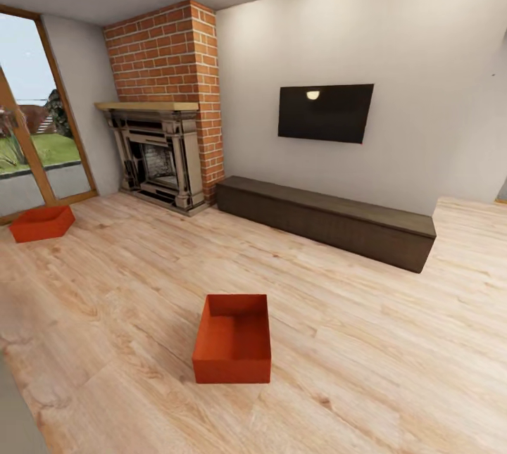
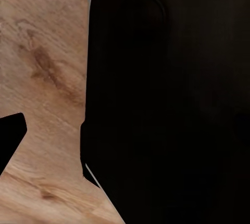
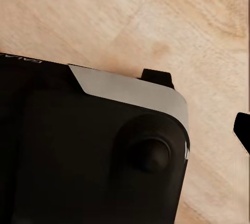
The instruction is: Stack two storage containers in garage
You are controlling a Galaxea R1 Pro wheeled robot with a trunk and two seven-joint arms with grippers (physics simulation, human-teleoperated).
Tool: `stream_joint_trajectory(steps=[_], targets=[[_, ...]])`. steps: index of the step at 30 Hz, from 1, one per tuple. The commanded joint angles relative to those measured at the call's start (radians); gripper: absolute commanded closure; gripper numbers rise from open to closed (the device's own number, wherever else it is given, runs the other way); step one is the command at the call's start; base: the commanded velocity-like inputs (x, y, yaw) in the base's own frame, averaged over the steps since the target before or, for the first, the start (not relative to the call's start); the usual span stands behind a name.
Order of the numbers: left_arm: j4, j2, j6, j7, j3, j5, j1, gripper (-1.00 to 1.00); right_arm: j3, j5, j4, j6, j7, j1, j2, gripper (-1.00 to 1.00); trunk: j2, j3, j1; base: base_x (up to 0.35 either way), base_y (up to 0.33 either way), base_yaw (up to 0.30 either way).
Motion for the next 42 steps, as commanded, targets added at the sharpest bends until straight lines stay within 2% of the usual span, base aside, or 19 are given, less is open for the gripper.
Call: stream_joint_trajectory(steps=[1,32,42], targets=[[0.0,0.0,-0.001,-0.001,0.0,0.01,0.0,-1.0,0.007,-0.011,0.003,-0.006,0.003,-0.001,0.001,-1.0,0.0,-0.001,0.001,0.318,0.0,0.002],[0.0,0.002,-0.002,-0.001,0.0,0.01,0.0,-1.0,0.008,-0.011,0.003,-0.005,0.003,-0.001,0.001,-1.0,0.0,-0.001,0.001,0.318,0.0,0.0],[0.0,0.002,-0.002,0.0,0.0,0.01,0.0,-1.0,0.008,-0.012,0.003,-0.006,0.003,-0.001,0.001,-1.0,0.0,-0.001,0.001,0.176,0.0,0.02]])
